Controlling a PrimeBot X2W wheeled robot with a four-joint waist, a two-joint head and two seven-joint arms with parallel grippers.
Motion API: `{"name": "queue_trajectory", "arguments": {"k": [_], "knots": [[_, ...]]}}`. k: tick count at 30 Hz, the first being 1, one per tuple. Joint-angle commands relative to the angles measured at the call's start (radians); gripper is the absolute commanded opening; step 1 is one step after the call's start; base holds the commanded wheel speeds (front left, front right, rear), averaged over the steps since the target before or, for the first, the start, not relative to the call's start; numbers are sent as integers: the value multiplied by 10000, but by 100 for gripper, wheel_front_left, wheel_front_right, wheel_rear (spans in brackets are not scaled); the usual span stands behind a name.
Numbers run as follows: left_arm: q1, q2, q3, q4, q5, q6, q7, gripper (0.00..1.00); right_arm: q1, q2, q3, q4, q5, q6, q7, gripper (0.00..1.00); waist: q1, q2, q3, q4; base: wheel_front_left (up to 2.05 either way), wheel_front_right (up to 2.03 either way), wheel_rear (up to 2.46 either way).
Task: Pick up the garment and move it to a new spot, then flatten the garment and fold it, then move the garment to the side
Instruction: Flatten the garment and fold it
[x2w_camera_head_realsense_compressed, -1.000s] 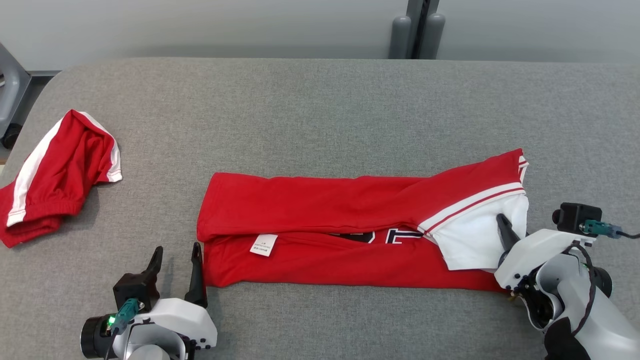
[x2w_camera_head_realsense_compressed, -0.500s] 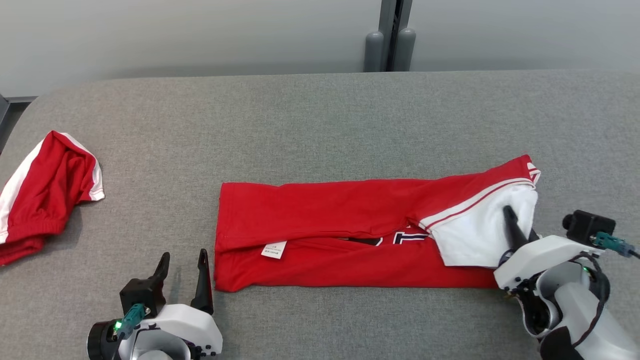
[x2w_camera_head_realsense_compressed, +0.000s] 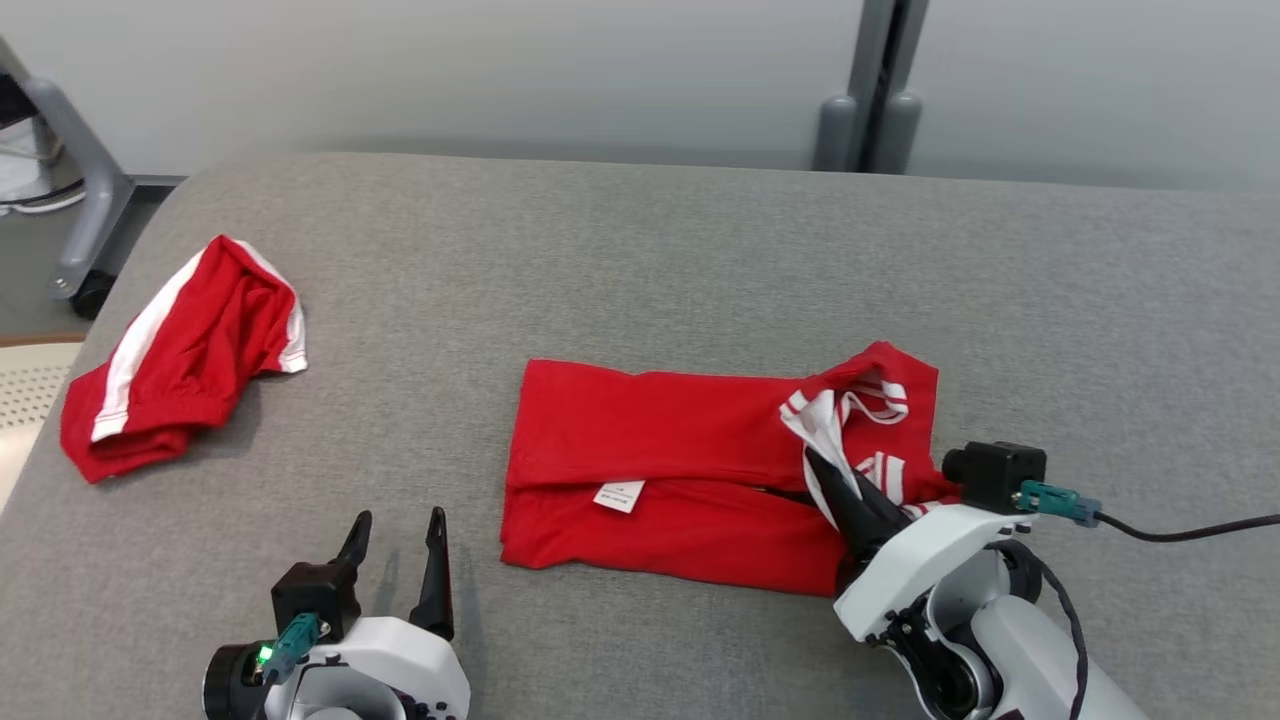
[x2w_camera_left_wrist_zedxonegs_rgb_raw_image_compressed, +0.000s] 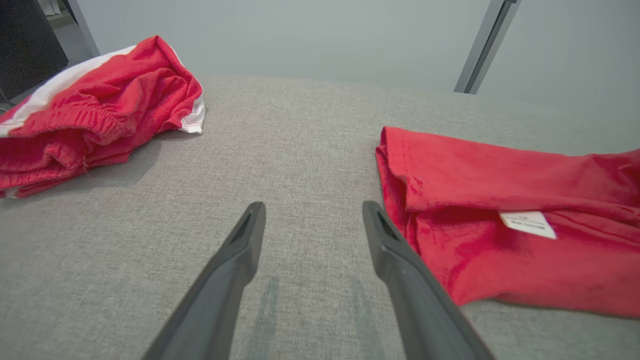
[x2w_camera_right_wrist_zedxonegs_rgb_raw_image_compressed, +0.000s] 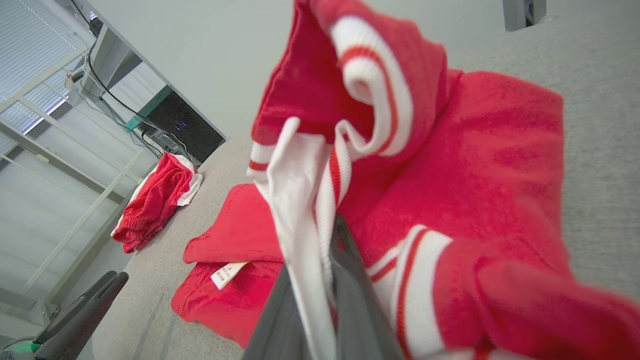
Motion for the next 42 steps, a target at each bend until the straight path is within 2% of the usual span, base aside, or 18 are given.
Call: {"name": "queue_trajectory", "arguments": {"k": [1, 8, 20, 21, 22, 23, 27, 30, 33, 38, 42], "knots": [[59, 38, -111, -34, -27, 16, -20, 100, 33, -2, 204, -92, 84, 1, 86, 0, 0, -1, -42, 557, 0, 0, 0], [-71, 41, -716, -72, -126, 27, -20, 100, -581, 87, 905, 262, 225, 1, 68, 0, 0, -1, -19, 1751, 0, 0, 0], [-261, 38, -1483, -137, -348, 102, -20, 100, -1749, 81, 2061, 1681, 890, 1, -756, 0, 0, -1, 81, 2766, 0, 0, 0], [-268, 39, -1521, -137, -360, 98, -20, 100, -1862, 81, 2170, 1820, 936, 1, -851, 5, 0, -1, 95, 2793, 0, 0, 0], [-272, 38, -1553, -139, -361, 103, -20, 100, -1988, 89, 2261, 1917, 1001, 1, -997, 49, 0, -1, 114, 2811, 0, 0, 0], [-273, 38, -1575, -139, -362, 115, -20, 100, -2092, 86, 2336, 2000, 1130, 1, -1110, 100, 0, -1, 129, 2814, 0, 0, 0], [-279, 38, -1517, -135, -329, 177, -20, 100, -2443, 79, 2527, 2152, 1354, 1, -1545, 100, 0, -1, 153, 2596, 0, 0, 0], [-290, 42, -1458, -165, -301, 194, -20, 100, -2672, 70, 2199, 2405, 990, 1, -1712, 100, 0, -1, 115, 2317, 0, 0, 0], [-283, 36, -1339, -224, -248, 179, -20, 100, -2708, 66, 778, 2222, -149, 1, -1723, 100, 0, -1, 96, 1950, 0, 0, 0], [-323, 42, -1102, -342, -155, 196, -20, 100, -1654, 82, -2005, 1340, -2562, 1, -1720, 100, 0, -1, 94, 1326, 0, 0, 0], [-390, 39, -901, -394, -46, 158, -18, 100, -757, 87, -3375, 514, -3753, 1, -1722, 100, 0, -1, 110, 838, 0, 0, 0]]}}
